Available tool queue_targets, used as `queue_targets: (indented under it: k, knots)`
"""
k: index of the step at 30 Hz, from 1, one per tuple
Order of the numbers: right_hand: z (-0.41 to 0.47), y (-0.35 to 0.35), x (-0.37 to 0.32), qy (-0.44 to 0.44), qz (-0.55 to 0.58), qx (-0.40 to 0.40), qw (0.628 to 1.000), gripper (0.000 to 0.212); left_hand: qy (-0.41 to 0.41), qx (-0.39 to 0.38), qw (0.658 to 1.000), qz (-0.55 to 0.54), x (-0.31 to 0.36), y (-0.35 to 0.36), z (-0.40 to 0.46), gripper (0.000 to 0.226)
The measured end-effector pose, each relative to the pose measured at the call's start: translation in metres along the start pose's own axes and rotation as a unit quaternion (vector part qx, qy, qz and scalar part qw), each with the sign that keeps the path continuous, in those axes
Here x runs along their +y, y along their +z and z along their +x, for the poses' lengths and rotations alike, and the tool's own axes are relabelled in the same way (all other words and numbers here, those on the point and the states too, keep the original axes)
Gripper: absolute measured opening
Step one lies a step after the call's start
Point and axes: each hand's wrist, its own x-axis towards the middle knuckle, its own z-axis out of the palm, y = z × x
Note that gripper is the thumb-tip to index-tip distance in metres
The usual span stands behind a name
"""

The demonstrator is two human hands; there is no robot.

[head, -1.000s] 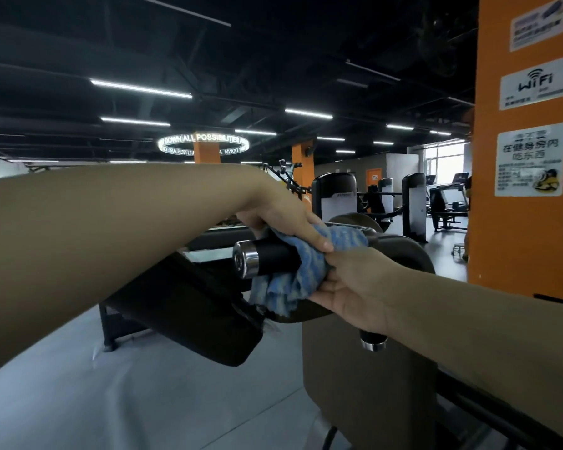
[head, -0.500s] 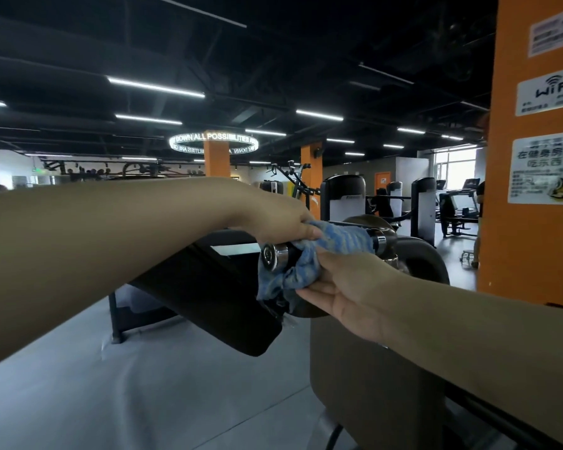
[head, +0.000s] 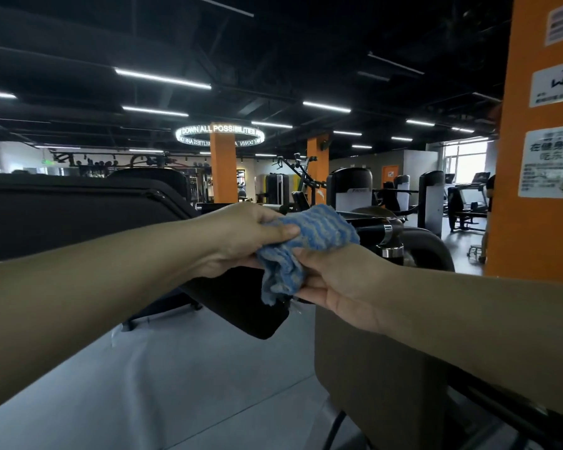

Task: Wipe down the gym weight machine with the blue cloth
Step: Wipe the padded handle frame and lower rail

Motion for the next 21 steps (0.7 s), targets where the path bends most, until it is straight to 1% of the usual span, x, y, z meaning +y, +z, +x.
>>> queue_targets:
  k: [4, 7, 9, 11, 13, 14, 16, 18, 19, 21]
  knots:
    - [-0.005, -0.006, -0.002, 0.016, -0.04, 0.005, 0.999, 0.036, -0.036, 0.066, 0.997, 0.005, 0.006, 0.01, -0.003, 0.018]
    - [-0.006, -0.009, -0.006, 0.002, -0.086, 0.003, 0.996, 0.035, -0.051, 0.123, 0.988, 0.081, 0.013, 0.015, -0.004, 0.025]
    - [-0.01, -0.011, -0.011, -0.007, -0.111, -0.014, 0.994, 0.028, -0.062, 0.162, 0.977, 0.125, 0.02, 0.019, -0.009, 0.029]
    - [-0.013, -0.013, -0.014, -0.017, -0.129, -0.029, 0.991, 0.025, -0.071, 0.188, 0.972, 0.123, 0.027, 0.025, -0.014, 0.022]
    - [-0.013, -0.017, -0.015, -0.028, -0.15, -0.043, 0.987, 0.027, -0.075, 0.212, 0.964, 0.141, 0.029, 0.03, -0.02, 0.015]
    - [-0.014, -0.021, -0.015, -0.034, -0.164, -0.052, 0.985, 0.028, -0.071, 0.223, 0.963, 0.132, 0.026, 0.033, -0.022, 0.016]
    - [-0.013, -0.03, -0.016, -0.056, -0.209, -0.062, 0.974, 0.029, -0.071, 0.237, 0.966, 0.073, 0.021, 0.039, -0.026, 0.021]
    - [-0.013, -0.046, -0.021, -0.087, -0.263, -0.056, 0.959, 0.028, -0.069, 0.238, 0.969, 0.004, 0.019, 0.053, -0.028, 0.011]
    - [-0.013, -0.054, -0.025, -0.107, -0.294, -0.046, 0.948, 0.027, -0.064, 0.24, 0.968, -0.04, 0.02, 0.061, -0.028, 0.005]
    - [-0.011, -0.073, -0.036, -0.168, -0.364, -0.03, 0.916, 0.028, -0.045, 0.255, 0.958, -0.126, 0.021, 0.08, -0.025, 0.005]
